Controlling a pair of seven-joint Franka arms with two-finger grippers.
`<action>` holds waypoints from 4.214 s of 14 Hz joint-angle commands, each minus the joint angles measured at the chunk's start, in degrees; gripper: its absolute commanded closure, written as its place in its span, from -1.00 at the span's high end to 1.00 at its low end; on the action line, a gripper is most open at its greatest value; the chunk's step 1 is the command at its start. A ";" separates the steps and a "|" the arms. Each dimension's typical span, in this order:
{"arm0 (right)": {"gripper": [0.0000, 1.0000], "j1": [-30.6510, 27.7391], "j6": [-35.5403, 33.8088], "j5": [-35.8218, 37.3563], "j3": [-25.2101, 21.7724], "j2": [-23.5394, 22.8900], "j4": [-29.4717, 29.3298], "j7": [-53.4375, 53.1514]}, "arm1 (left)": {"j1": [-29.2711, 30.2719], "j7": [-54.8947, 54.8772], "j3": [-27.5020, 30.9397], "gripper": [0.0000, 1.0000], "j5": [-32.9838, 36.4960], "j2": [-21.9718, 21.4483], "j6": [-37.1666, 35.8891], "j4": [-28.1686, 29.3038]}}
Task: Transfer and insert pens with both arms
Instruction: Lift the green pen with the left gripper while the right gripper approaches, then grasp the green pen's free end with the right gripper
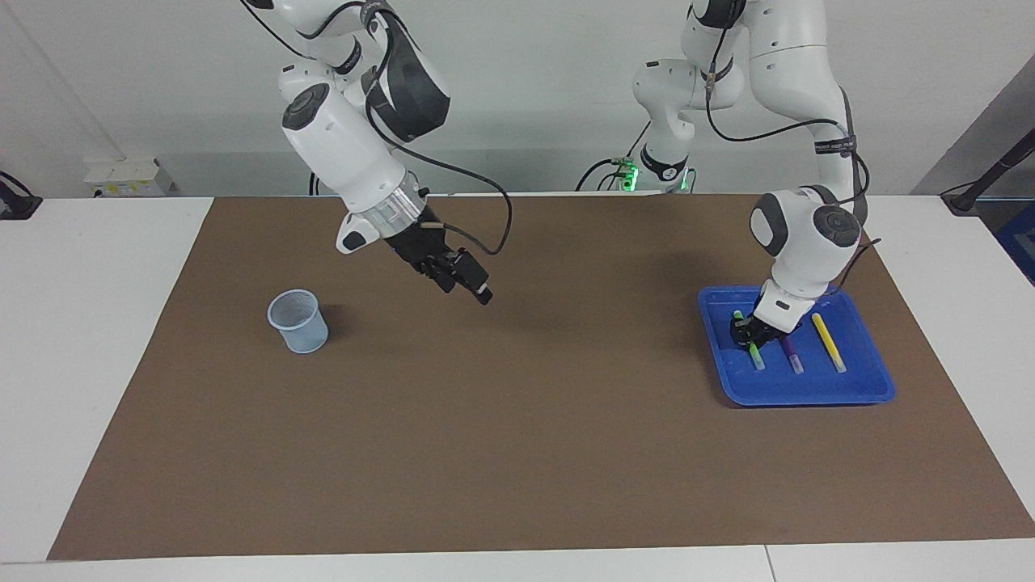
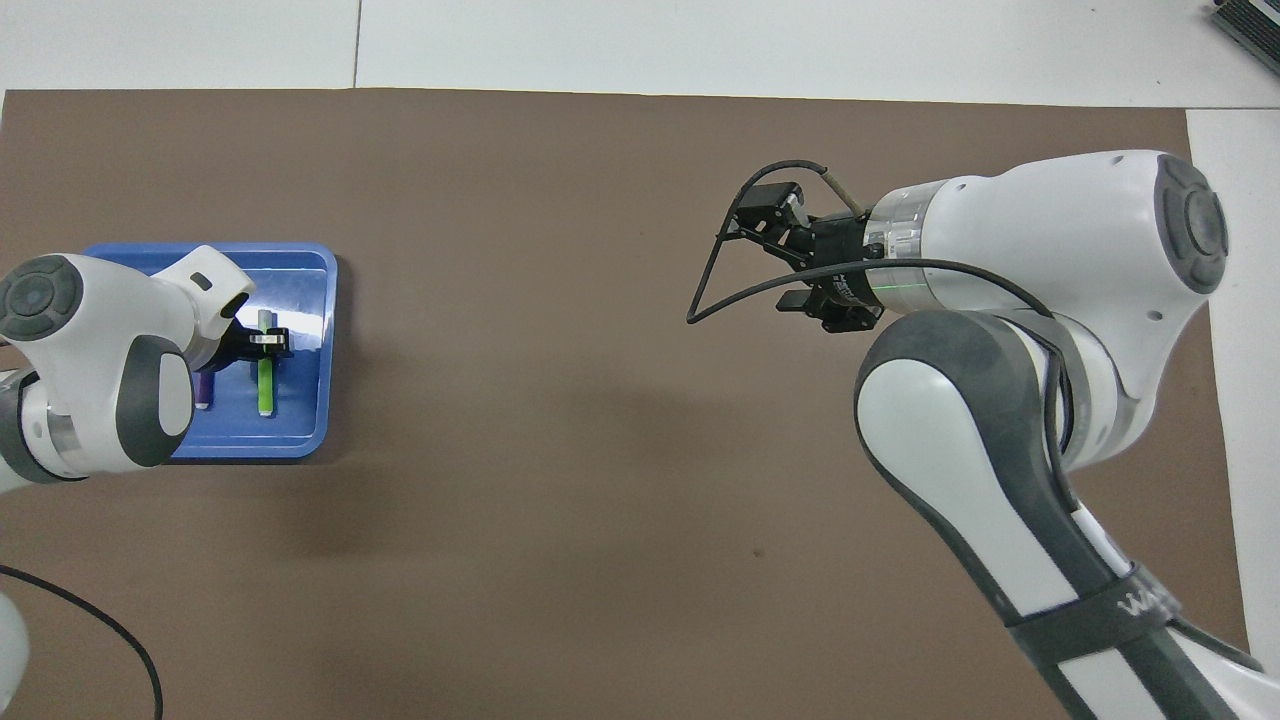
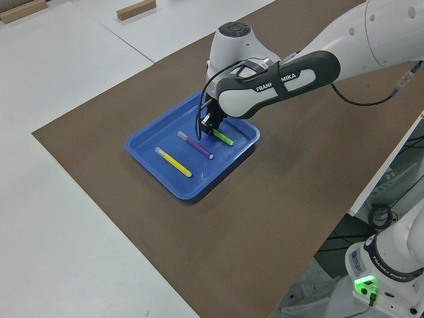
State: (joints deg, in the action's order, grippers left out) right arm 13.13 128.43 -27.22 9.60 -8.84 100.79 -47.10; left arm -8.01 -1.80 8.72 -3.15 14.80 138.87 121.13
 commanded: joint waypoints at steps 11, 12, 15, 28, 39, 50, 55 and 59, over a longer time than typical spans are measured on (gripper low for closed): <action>1.00 3.39 0.69 -1.52 0.07 2.42 3.01 -0.18 | -1.40 9.18 0.07 -1.00 -2.74 -4.51 -20.73 -12.57; 1.00 3.39 0.60 -1.52 0.07 2.42 3.01 -0.27 | -1.48 10.66 0.07 -1.00 -2.74 -4.77 -21.96 -13.36; 1.00 3.48 0.42 -1.43 0.07 2.51 3.01 -0.09 | -1.66 23.54 -0.55 -1.00 -2.82 -5.13 -23.65 -15.30; 1.00 7.17 21.23 -16.18 2.36 2.34 2.92 -0.36 | -1.75 75.00 -0.99 -1.00 -29.07 -10.92 -26.98 -23.04; 1.00 15.70 35.40 -18.92 2.36 -1.44 -1.29 -5.89 | -9.92 92.76 -1.69 -1.00 -31.83 -16.47 -28.57 -19.44; 0.69 17.10 36.19 -18.21 2.36 -5.57 -5.78 -5.19 | -12.12 100.50 -1.69 -1.00 -31.74 -17.79 -28.57 -17.24; 0.58 17.46 36.19 -18.21 2.27 -5.66 -5.51 -4.93 | -12.56 101.03 -1.69 -1.00 -31.74 -17.79 -28.57 -17.33; 0.38 16.49 36.11 -18.21 2.27 -5.75 -5.34 -2.91 | -12.56 101.20 -1.69 -1.00 -31.65 -17.87 -28.66 -17.50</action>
State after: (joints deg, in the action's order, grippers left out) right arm 30.32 163.25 -45.14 11.66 -13.81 96.19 -51.91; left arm -19.33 98.51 6.33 -34.30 -1.32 110.59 101.98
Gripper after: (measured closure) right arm 0.304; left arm 0.819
